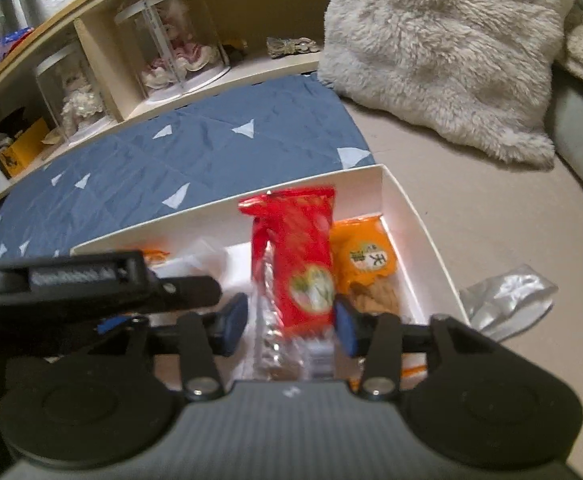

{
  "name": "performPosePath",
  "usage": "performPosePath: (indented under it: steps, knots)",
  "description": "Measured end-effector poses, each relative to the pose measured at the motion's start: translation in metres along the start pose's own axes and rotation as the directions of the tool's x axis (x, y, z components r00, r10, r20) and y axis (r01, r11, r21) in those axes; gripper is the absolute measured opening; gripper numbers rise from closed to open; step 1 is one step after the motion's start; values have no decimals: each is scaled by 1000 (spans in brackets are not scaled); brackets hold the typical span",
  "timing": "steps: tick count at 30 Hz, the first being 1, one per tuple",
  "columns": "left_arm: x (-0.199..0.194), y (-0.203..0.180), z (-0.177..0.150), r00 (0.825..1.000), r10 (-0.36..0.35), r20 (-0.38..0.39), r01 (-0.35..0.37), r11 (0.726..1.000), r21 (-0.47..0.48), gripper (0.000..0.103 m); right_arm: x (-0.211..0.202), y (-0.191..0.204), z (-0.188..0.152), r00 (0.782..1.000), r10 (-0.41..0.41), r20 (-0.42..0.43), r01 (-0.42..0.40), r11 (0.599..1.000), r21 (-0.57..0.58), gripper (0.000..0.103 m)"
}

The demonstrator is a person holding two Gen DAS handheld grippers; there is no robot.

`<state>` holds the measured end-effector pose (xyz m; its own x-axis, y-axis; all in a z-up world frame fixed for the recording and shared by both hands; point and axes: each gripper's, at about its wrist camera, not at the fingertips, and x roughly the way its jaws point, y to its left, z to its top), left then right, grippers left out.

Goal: Organize snacks

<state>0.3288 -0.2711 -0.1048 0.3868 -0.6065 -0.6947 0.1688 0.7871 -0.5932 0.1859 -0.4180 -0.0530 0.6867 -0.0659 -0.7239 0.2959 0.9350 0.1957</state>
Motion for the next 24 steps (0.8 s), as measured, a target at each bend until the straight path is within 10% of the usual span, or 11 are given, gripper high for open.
performPosePath:
  steps: [24]
  knots:
    - [-84, -18, -17, 992, 117, 47, -125, 965, 231, 88, -58, -7, -18, 998, -70, -3, 70, 994, 88, 69]
